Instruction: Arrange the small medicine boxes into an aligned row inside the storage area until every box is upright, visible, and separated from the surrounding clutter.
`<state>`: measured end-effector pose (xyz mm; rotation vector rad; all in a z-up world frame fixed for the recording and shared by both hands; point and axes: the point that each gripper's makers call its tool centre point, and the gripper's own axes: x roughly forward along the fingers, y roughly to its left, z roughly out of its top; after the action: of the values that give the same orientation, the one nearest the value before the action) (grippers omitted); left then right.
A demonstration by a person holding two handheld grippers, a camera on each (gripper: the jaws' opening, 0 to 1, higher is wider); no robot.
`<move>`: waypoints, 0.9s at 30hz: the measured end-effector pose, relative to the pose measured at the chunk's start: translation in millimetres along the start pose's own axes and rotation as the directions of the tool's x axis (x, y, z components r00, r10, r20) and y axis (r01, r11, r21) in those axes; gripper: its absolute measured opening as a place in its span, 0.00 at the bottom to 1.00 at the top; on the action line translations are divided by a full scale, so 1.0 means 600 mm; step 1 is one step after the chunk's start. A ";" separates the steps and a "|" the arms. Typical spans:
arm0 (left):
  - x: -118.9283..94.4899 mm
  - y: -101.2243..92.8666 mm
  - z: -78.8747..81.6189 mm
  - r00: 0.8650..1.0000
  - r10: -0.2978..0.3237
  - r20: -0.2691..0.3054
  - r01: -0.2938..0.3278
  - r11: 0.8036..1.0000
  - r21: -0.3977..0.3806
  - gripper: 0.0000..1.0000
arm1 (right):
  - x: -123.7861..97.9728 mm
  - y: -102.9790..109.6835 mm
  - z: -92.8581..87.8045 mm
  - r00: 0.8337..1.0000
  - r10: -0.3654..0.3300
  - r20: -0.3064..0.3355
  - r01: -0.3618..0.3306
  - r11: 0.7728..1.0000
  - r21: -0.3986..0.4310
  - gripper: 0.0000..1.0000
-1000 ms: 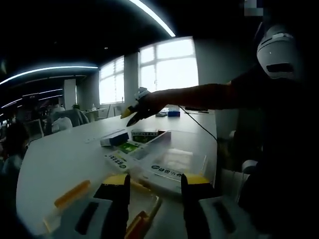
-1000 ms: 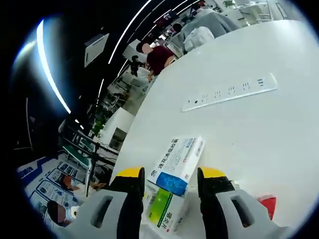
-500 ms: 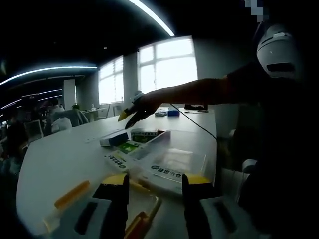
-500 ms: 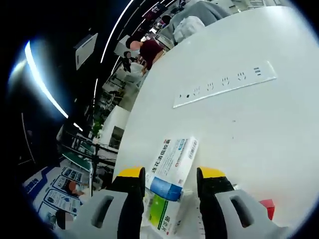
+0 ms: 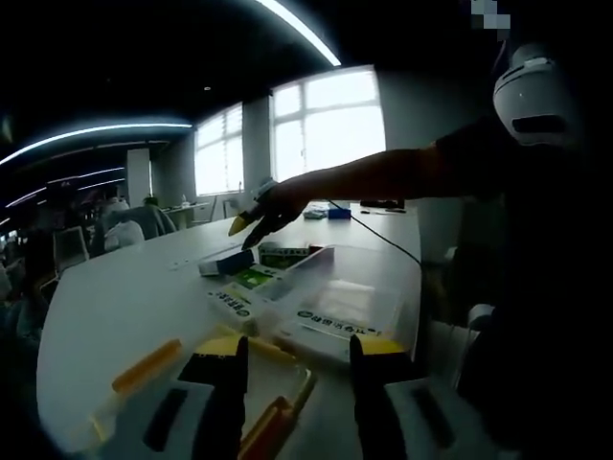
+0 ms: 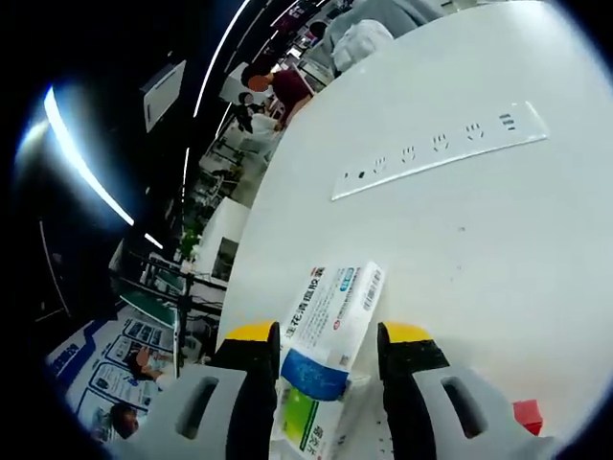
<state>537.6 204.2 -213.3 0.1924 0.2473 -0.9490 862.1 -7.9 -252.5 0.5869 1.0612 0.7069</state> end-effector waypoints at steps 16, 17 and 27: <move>-0.003 0.010 -0.012 1.000 0.012 -0.016 -0.012 1.000 -0.016 0.42 | 0.033 -0.031 0.025 0.999 0.020 -0.026 -0.019 0.999 0.043 0.37; -0.003 0.011 -0.013 1.000 0.014 -0.018 -0.014 1.000 -0.016 0.42 | 0.035 -0.033 0.030 1.000 0.018 -0.022 -0.017 0.999 0.047 0.37; 0.009 0.006 -0.017 0.999 0.004 -0.039 -0.004 1.000 -0.013 0.42 | 0.054 -0.039 0.021 1.000 0.014 -0.010 -0.013 0.995 0.102 0.32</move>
<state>542.1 204.7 -224.4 0.1997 0.2884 -0.9403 889.2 0.5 -283.2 0.6791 1.1085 0.6713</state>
